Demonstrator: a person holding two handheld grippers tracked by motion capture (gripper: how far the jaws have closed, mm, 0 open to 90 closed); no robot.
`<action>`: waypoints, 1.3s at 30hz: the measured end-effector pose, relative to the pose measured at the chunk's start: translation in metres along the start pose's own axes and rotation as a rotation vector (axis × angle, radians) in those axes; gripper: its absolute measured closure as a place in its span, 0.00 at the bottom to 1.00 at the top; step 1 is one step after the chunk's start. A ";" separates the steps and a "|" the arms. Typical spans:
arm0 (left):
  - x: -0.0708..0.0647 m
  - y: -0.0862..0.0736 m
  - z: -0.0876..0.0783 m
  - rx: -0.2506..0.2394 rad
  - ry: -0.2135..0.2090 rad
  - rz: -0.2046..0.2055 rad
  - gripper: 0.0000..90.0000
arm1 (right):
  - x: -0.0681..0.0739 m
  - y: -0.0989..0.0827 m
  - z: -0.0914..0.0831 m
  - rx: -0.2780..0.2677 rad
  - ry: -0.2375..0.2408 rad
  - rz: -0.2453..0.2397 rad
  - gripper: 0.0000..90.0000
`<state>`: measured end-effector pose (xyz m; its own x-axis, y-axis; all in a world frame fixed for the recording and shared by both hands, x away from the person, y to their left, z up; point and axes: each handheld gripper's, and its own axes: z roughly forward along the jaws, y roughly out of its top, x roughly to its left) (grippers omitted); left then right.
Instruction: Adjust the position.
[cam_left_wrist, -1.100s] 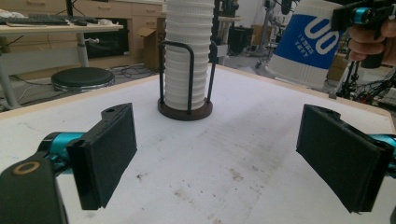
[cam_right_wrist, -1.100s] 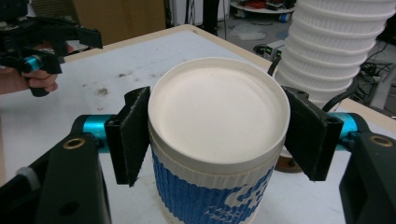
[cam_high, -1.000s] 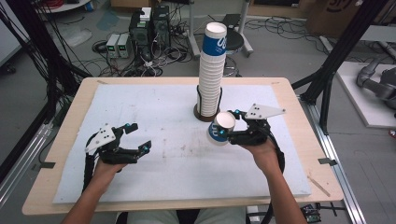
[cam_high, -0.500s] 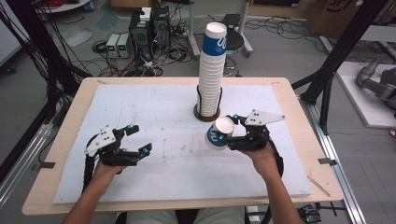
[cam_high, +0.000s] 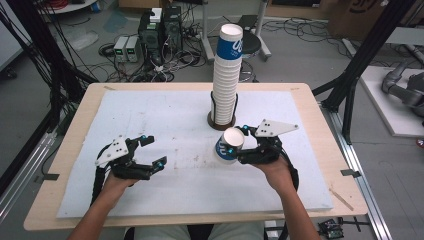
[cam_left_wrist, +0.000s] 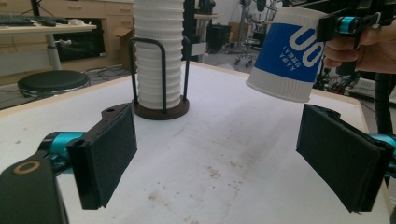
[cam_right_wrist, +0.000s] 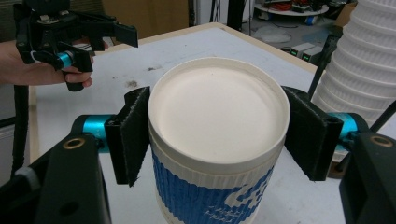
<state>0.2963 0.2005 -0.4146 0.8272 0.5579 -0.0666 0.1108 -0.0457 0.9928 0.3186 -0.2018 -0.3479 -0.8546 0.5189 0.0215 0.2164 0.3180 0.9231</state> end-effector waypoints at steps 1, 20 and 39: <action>-0.001 0.000 0.001 0.000 -0.005 0.002 0.13 | 0.001 0.000 0.000 0.000 0.006 0.003 0.33; -0.018 0.018 0.039 0.037 -0.154 0.023 0.13 | 0.015 0.008 0.014 -0.017 0.086 -0.012 0.34; -0.037 0.018 0.083 0.086 -0.281 0.047 0.13 | 0.021 0.010 0.023 -0.034 0.156 0.017 0.34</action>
<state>0.3130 0.1103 -0.4023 0.9514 0.3028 -0.0571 0.1045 -0.1426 0.9843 0.3140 -0.1699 -0.3469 -0.9143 0.3939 0.0945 0.2181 0.2819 0.9343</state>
